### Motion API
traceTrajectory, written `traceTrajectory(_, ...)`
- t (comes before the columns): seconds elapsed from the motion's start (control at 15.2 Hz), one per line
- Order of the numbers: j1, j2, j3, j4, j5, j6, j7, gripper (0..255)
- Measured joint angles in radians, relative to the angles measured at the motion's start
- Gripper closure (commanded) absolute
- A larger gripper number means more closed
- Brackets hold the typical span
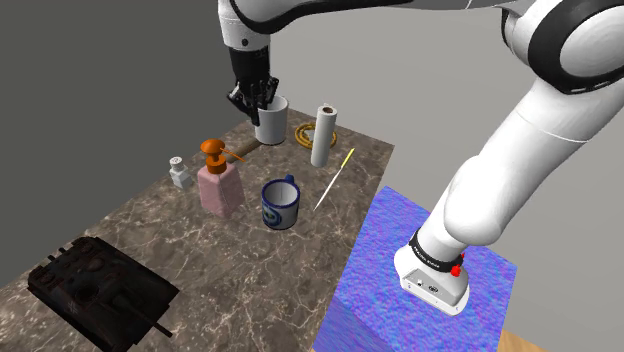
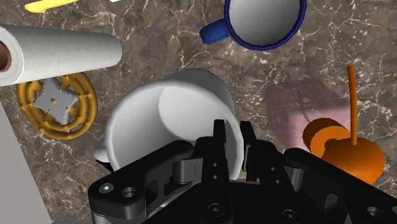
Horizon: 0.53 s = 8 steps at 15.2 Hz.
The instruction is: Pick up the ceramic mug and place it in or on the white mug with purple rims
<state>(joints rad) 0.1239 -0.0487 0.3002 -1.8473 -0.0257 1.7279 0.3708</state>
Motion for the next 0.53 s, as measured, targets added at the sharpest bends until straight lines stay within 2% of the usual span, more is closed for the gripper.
traceTrajectory(0.33, 0.036, -0.159, 0.028, -0.146, 0.057, -0.006, 0.045, 255)
traceTrajectory(0.53, 0.055, -0.226, 0.043, -0.196, 0.084, -0.019, 0.068, 255)
